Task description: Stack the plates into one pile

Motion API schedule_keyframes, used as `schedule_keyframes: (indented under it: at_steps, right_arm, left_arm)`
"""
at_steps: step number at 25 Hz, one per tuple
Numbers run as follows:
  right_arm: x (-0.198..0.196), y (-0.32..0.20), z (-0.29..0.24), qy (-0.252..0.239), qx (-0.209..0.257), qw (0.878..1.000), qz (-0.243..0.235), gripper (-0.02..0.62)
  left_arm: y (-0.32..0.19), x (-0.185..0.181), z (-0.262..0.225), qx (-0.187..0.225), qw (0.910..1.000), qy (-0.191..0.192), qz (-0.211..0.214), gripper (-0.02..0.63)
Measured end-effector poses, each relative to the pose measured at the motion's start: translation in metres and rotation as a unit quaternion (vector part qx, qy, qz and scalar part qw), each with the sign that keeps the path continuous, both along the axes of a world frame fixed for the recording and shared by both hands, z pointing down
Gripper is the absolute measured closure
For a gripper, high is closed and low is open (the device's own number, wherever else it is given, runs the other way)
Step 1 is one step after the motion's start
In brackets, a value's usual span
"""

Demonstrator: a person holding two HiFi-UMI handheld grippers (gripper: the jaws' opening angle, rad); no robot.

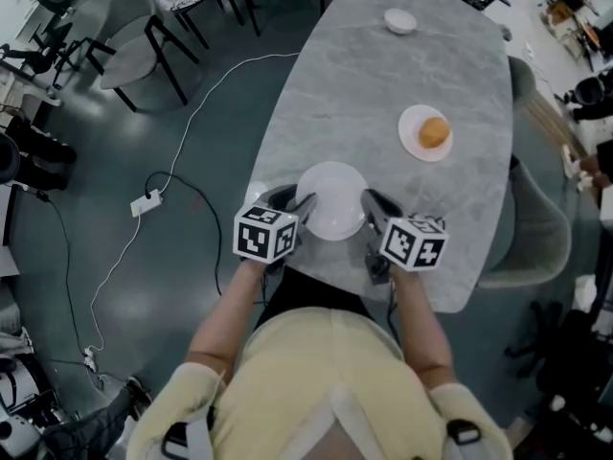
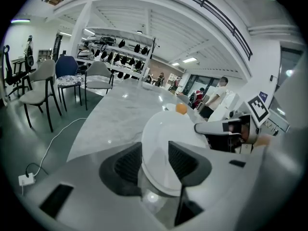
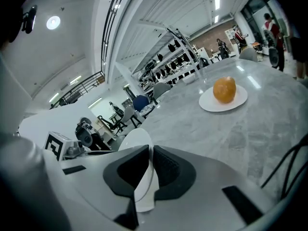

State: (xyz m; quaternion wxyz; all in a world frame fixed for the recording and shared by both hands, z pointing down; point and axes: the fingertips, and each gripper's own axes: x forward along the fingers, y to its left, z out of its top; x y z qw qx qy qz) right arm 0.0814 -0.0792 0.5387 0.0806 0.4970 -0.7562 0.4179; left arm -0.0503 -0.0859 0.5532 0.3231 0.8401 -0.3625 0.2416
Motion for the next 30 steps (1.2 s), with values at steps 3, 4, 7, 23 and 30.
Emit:
schedule_keyframes:
  at_steps: [3,4,7,23,30]
  right_arm:
    - [0.001,0.005,0.010,0.007,-0.009,1.000,-0.001,0.572]
    - [0.001,0.007,0.013,0.010,-0.013,1.000,-0.001,0.572]
    - [0.003,0.011,0.022,0.024,-0.024,0.999,0.004,0.572]
    - [0.010,0.017,0.047,0.164,-0.047,0.985,-0.027,0.563]
    - [0.006,0.013,0.034,0.238,-0.015,0.969,-0.058,0.561]
  left_arm:
    - [0.006,0.001,0.006,-0.006,0.9999,-0.011,0.007,0.434]
    - [0.007,0.001,0.008,-0.008,0.9999,-0.013,0.008,0.434]
    - [0.010,0.002,0.011,-0.008,0.9997,-0.018,0.012,0.434]
    - [0.010,0.005,0.028,-0.011,0.9968,-0.071,0.035,0.434]
    - [0.004,-0.004,0.024,0.015,0.9952,-0.090,0.036,0.434]
